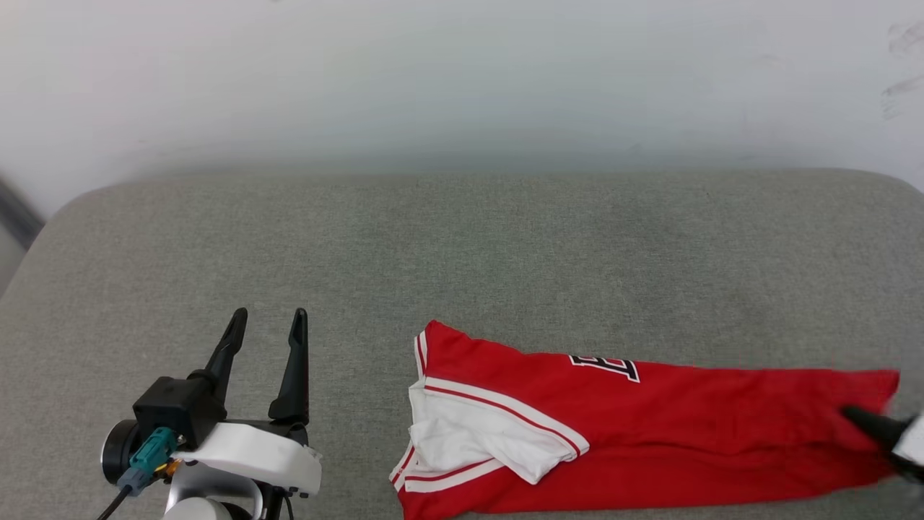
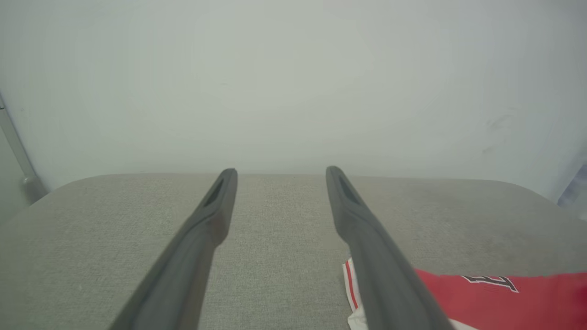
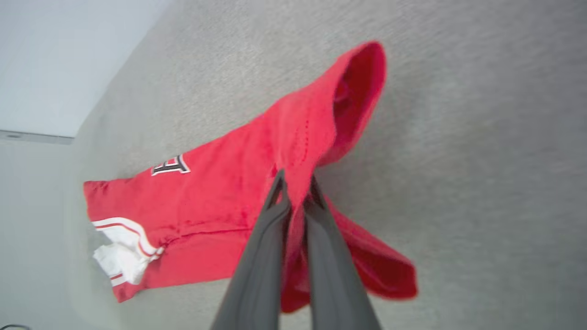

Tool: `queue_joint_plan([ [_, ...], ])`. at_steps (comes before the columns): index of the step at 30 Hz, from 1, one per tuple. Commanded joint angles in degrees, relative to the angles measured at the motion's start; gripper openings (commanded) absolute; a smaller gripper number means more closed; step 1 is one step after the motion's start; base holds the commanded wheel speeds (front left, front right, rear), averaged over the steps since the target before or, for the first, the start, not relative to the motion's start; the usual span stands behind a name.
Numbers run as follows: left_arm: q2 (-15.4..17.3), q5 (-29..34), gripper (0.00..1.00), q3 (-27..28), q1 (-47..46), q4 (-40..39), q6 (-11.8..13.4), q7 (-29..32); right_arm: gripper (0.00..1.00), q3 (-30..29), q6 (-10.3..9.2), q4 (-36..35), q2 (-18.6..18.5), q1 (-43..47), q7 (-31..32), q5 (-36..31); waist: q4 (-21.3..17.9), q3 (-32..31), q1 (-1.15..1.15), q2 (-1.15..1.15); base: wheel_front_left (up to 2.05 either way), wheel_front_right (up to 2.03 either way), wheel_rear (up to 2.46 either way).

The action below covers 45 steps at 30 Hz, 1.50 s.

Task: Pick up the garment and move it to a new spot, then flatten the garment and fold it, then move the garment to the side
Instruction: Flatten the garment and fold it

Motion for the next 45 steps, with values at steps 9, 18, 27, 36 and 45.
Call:
queue_joint_plan([
  [9,-0.09,0.16,1.0,-0.97,-0.99,-0.21,-0.36,0.32,0.0,-2.55,-0.02,-3.51,12.64,-2.63,13.14,16.84,0.69,0.14,0.0,0.0,0.0,0.0,0.0],
  [18,-0.52,0.28,1.0,-2.05,-3.32,1.06,-1.38,0.44,0.0,12.84,-0.02,3.62,13.28,-4.61,7.64,34.17,3.09,1.4,0.0,0.0,0.0,0.0,0.0],
  [27,-1.72,0.21,1.0,-2.58,-5.25,2.48,-2.39,-0.65,0.0,34.75,-0.01,6.44,13.27,-8.7,-5.98,44.37,6.03,4.06,0.0,0.0,0.0,0.0,0.0],
  [36,-3.61,0.15,1.0,-2.39,-7.12,5.28,-3.19,-2.25,1.0,43.72,-0.01,10.94,13.24,-12.62,-15.63,40.98,8.45,6.83,0.0,0.0,0.0,0.0,0.0],
  [45,-3.63,0.34,1.0,-1.9,-6.64,6.95,-3.38,-2.81,1.0,50.65,-0.01,2.94,6.06,-15.59,-23.08,28.98,6.85,5.03,0.0,0.0,0.0,0.0,0.0],
])
